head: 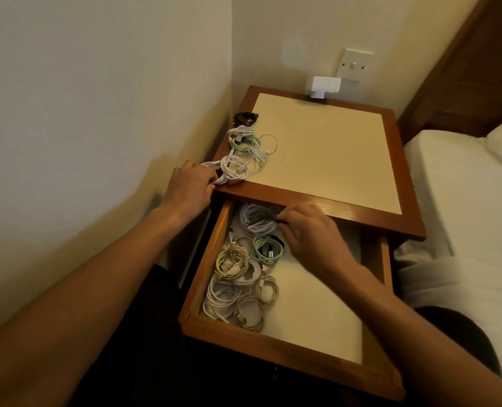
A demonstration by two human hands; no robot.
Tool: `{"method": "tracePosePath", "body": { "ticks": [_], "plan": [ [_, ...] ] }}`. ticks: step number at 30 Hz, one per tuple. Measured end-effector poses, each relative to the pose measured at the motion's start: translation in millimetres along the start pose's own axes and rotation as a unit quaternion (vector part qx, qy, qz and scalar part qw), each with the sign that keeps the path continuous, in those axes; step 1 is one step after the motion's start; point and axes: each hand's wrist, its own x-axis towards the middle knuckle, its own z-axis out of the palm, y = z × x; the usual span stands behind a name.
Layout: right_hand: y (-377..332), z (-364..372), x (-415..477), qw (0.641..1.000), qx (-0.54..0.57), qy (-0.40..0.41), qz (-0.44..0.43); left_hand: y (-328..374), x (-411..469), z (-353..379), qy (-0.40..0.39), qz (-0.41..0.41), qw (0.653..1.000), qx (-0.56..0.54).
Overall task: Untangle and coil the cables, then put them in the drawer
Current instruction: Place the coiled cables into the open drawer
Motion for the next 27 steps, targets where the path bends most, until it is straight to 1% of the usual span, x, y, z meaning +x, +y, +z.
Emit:
{"method": "tracePosePath", "body": {
  "ticks": [2, 3, 6, 8, 13, 16, 18, 20, 23, 25, 27],
  "plan": [
    [-10.3, 18.9, -11.4, 0.999, -0.015, -0.014, -0.039, -3.0, 2.2, -0.1, -0.013, 0.002, 1.0, -0.014],
    [-10.0, 30.0, -14.5, 0.998, -0.037, -0.035, -0.043, -4.3, 4.2, -1.4, -0.022, 0.003, 0.999, -0.024],
    [-1.8, 59.3, -20.3, 0.988, -0.085, -0.13, -0.001, -7.8, 6.3, -6.1, -0.033, 0.019, 0.999, -0.039],
    [1.9, 67.4, -22.8, 0.984, -0.081, -0.157, 0.018, -10.2, -0.4, -8.1, -0.026, 0.022, 0.999, -0.035],
    [7.9, 62.0, -27.4, 0.99, -0.004, -0.132, 0.051, -11.5, -35.3, -11.9, 0.017, 0.016, 0.998, -0.05],
    [9.9, 49.6, -22.3, 0.99, 0.037, -0.109, 0.077, 3.9, -60.3, -24.2, 0.06, 0.036, 0.995, -0.073],
    [10.3, 39.1, -15.4, 0.991, 0.062, -0.074, 0.094, 22.6, -80.9, -30.3, 0.069, 0.054, 0.992, -0.093],
    [9.8, 27.4, -4.2, 0.991, 0.079, -0.029, 0.107, 41.5, -100.4, -29.0, 0.042, 0.092, 0.989, -0.109],
    [3.6, 14.9, 14.8, 0.99, 0.097, 0.01, 0.104, 62.1, -117.9, -13.8, -0.038, 0.151, 0.981, -0.119],
    [-2.0, 13.0, 28.5, 0.988, 0.112, 0.016, 0.103, 68.3, -120.8, 3.6, -0.107, 0.179, 0.974, -0.087],
    [-8.7, 17.4, 43.6, 0.99, 0.109, 0.01, 0.089, 71.1, -122.6, 15.1, -0.195, 0.177, 0.964, -0.034]
  ]
}}
